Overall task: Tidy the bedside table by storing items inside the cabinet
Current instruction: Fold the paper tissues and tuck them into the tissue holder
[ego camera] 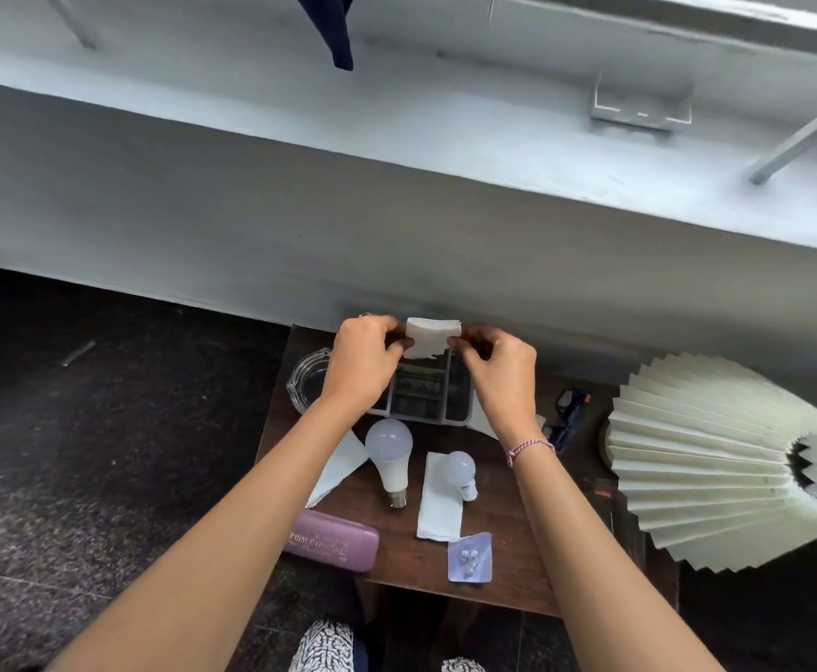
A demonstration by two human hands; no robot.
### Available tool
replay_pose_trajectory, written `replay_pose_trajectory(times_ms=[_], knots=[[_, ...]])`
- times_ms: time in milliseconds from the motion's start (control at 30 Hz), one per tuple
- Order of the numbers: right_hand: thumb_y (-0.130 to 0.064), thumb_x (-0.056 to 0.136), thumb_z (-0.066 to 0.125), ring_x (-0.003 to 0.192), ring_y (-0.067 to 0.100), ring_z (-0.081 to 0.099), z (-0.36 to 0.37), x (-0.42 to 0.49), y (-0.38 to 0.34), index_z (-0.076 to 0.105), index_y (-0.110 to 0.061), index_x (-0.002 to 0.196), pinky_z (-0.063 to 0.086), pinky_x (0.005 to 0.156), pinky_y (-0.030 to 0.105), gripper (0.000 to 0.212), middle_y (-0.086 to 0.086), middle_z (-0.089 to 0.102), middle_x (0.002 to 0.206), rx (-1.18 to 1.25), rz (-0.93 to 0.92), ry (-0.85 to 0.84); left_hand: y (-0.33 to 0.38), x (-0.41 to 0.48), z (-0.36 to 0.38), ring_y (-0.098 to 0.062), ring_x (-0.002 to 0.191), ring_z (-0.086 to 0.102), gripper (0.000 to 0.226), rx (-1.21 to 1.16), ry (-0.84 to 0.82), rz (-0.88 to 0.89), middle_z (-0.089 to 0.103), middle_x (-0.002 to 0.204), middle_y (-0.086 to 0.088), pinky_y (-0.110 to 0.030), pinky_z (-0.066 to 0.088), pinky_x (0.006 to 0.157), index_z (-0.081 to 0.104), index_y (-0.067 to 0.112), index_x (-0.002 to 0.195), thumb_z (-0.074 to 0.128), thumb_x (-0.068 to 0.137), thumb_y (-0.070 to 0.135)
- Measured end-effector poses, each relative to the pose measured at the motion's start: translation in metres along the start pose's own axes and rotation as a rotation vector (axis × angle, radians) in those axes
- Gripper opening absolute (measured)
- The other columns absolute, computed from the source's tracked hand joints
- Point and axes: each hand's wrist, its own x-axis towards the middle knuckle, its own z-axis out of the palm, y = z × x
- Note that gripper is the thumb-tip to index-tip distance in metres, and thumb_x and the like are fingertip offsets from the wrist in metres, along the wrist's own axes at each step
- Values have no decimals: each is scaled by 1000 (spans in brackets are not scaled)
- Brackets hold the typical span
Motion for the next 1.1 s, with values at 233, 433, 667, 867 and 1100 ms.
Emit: replay_pose_trajectory(times_ms=[233,433,667,867,1100], knots=[[-18,83,70,80,11,65,16,-2,15,71,-7,95,41,72,10,16,5,73,91,-81,40,-50,-14,4,10,-28,92,66,20,100,-111,-3,72,97,-14,-39,52,83,71,8,101,65,84,17],[-14,82,69,81,20,65,23,-4,19,70,-4,92,48,73,23,13,9,72,89,-102,24,-108,-19,3,14,-29,93,66,21,114,-117,-3,73,98,-13,-38,52,83,70,9,103,65,83,15],[-9,82,68,88,20,65,20,-6,18,68,-6,100,51,79,28,18,9,71,95,-108,12,-150,-21,-2,11,-21,96,67,23,87,-38,-33,74,100,-5,-36,52,88,72,12,104,67,81,14],[-10,83,68,80,10,62,14,-16,18,66,-11,105,47,75,17,22,4,69,91,-49,24,-117,-27,-22,4,-14,89,67,22,-10,40,-111,73,95,-2,-29,53,85,71,11,103,69,81,13],[-12,88,62,81,7,58,9,-44,6,65,-12,101,42,69,2,13,0,63,92,6,-18,-27,-42,-59,-3,-9,69,64,14,-86,101,-225,72,79,1,-23,55,73,74,13,94,68,81,11]])
